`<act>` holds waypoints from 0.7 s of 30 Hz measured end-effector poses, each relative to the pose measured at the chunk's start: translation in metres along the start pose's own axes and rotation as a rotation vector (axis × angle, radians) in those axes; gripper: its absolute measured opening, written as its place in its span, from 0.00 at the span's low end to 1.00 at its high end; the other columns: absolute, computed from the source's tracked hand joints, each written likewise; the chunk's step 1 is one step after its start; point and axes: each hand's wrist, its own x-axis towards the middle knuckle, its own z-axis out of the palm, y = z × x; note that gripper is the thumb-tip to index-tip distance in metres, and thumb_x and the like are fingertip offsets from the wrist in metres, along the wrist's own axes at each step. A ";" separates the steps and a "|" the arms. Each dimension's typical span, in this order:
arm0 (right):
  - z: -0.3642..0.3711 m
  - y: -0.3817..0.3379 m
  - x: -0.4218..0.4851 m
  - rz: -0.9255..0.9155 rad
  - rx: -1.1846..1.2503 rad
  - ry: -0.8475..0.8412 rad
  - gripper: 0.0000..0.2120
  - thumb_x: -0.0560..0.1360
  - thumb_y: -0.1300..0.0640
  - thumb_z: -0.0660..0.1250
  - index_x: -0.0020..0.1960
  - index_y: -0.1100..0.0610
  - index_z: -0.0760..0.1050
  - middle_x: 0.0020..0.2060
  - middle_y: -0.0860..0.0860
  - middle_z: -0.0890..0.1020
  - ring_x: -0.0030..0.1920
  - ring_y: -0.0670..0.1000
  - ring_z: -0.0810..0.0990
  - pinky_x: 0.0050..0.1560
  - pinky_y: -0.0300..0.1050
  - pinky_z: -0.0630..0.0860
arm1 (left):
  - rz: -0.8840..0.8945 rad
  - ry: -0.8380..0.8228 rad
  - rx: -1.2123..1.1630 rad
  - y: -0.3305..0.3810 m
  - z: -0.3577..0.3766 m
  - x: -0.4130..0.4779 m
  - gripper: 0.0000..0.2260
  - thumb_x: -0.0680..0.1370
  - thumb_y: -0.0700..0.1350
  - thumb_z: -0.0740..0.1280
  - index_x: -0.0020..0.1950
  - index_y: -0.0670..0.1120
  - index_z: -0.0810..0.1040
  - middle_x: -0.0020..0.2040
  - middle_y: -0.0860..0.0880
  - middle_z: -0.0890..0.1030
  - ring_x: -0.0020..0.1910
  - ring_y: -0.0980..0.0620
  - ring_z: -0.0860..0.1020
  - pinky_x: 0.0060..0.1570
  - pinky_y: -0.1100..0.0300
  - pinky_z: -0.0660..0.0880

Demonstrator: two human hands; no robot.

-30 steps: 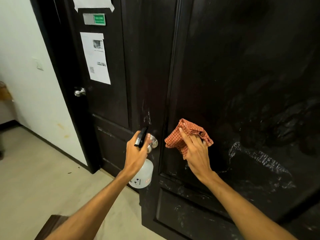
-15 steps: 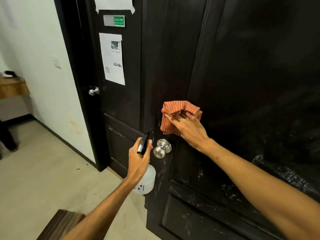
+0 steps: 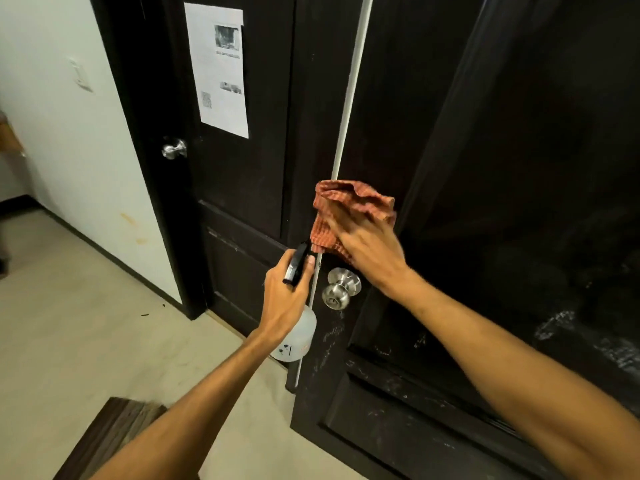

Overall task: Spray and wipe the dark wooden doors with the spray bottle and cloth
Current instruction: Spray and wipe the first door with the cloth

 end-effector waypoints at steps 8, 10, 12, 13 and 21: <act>-0.030 0.040 -0.028 0.168 -0.062 -0.013 0.28 0.77 0.59 0.61 0.77 0.51 0.69 0.57 0.58 0.82 0.51 0.63 0.82 0.48 0.56 0.78 | 0.010 -0.067 -0.034 0.022 0.008 -0.007 0.04 0.84 0.49 0.67 0.53 0.50 0.79 0.40 0.44 0.82 0.32 0.47 0.79 0.31 0.49 0.79; -0.044 0.063 -0.040 0.331 -0.050 0.104 0.38 0.75 0.61 0.65 0.83 0.51 0.58 0.74 0.58 0.72 0.66 0.63 0.77 0.62 0.59 0.73 | 0.023 -0.080 -0.057 0.031 0.014 -0.010 0.04 0.84 0.48 0.67 0.54 0.48 0.79 0.40 0.46 0.82 0.34 0.51 0.80 0.33 0.56 0.79; -0.041 0.065 -0.075 0.302 -0.064 0.091 0.42 0.77 0.59 0.67 0.84 0.54 0.48 0.84 0.54 0.50 0.81 0.60 0.57 0.77 0.63 0.55 | 0.029 -0.105 -0.089 0.043 0.023 -0.016 0.05 0.85 0.48 0.67 0.54 0.47 0.79 0.40 0.47 0.82 0.36 0.49 0.81 0.34 0.55 0.79; -0.032 0.059 -0.098 0.216 -0.100 0.046 0.43 0.77 0.56 0.67 0.85 0.54 0.47 0.84 0.53 0.46 0.83 0.58 0.51 0.79 0.63 0.48 | 0.030 -0.116 -0.104 0.049 0.028 -0.019 0.06 0.85 0.47 0.67 0.53 0.46 0.79 0.38 0.49 0.81 0.36 0.50 0.80 0.34 0.57 0.78; -0.082 0.140 -0.141 0.413 -0.108 0.095 0.35 0.79 0.56 0.62 0.83 0.50 0.56 0.70 0.58 0.76 0.61 0.63 0.78 0.61 0.63 0.73 | 0.008 -0.214 -0.159 0.084 0.082 -0.047 0.06 0.84 0.49 0.66 0.54 0.47 0.79 0.42 0.48 0.83 0.30 0.49 0.77 0.28 0.57 0.76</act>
